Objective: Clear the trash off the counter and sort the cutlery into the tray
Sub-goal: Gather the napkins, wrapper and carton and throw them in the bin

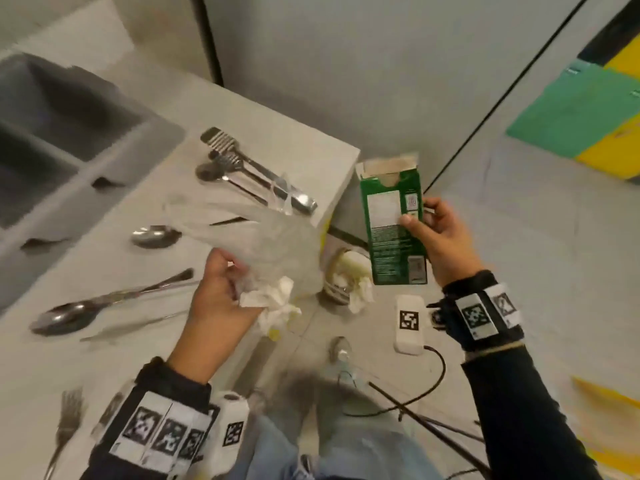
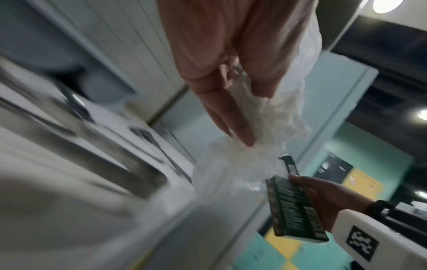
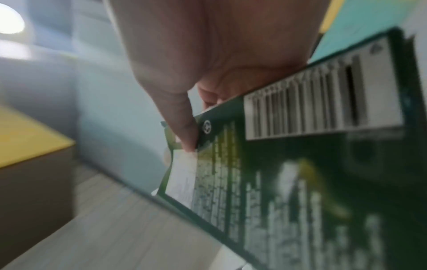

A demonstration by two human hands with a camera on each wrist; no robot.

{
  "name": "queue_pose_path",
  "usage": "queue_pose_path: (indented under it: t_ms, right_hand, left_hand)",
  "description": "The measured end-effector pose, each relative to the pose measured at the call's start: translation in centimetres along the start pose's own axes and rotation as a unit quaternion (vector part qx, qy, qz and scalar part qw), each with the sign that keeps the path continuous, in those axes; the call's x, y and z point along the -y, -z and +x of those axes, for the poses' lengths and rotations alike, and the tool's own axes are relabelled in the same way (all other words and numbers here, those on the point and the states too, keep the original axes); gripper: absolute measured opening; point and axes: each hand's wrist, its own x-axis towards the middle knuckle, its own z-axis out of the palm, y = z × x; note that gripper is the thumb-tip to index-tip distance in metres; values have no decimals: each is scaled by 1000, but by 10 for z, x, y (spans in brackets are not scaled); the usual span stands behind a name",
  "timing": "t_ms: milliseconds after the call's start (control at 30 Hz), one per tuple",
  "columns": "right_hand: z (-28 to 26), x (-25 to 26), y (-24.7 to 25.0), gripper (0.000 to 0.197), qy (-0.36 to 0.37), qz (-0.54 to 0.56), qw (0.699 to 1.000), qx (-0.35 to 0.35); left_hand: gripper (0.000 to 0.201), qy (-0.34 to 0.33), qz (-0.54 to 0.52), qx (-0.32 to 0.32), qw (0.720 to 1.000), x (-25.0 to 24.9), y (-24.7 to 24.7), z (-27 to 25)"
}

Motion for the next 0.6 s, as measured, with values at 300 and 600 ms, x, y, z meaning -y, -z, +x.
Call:
queue_pose_path:
  t_ms: [300, 600]
  right_hand:
    - [54, -144, 139, 32, -228, 67, 950, -205]
    - [129, -357, 157, 25, -341, 30, 924, -168]
  left_hand:
    - [31, 177, 126, 170, 961, 128, -225, 118]
    - [41, 239, 363, 315, 844, 410, -355, 268]
